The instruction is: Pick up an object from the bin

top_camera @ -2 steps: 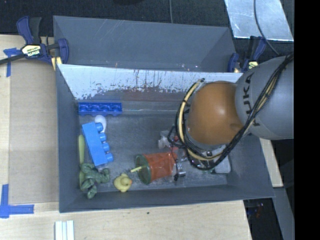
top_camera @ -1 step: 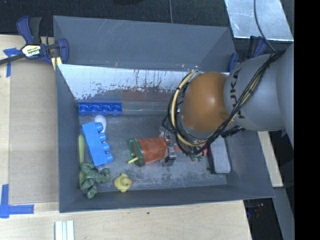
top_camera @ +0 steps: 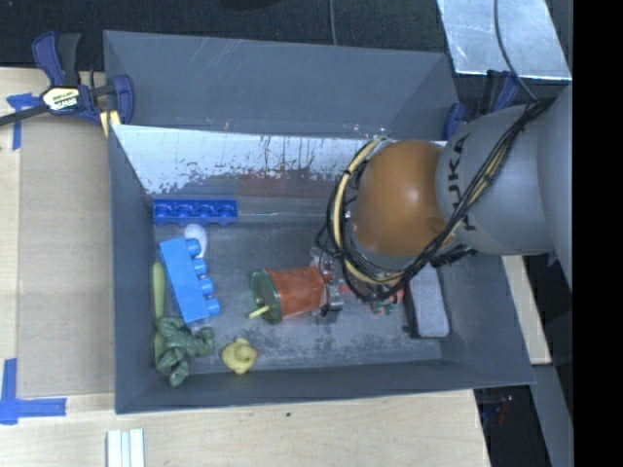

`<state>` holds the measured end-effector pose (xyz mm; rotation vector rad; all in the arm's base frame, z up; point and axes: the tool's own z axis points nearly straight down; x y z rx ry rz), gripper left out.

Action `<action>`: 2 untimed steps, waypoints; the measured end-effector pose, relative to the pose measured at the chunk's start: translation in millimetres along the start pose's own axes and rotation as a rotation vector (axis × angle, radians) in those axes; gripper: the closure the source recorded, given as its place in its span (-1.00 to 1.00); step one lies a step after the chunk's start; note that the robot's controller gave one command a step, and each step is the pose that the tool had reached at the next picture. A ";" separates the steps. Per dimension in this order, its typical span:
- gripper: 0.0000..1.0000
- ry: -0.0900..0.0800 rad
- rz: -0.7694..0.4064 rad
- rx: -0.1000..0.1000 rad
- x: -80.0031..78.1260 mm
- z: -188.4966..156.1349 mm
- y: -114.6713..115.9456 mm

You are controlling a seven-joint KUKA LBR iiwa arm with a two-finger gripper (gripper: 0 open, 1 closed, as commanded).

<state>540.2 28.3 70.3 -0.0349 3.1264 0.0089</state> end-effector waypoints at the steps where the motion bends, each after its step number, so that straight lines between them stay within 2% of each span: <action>1: 1.00 0.003 -0.015 0.000 -11.2 -66.9 19.5; 2: 1.00 0.013 -0.027 0.001 4.3 -141.6 14.5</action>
Offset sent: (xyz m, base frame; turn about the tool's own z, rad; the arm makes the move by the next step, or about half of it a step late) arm -0.0117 0.0106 0.1555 -0.0305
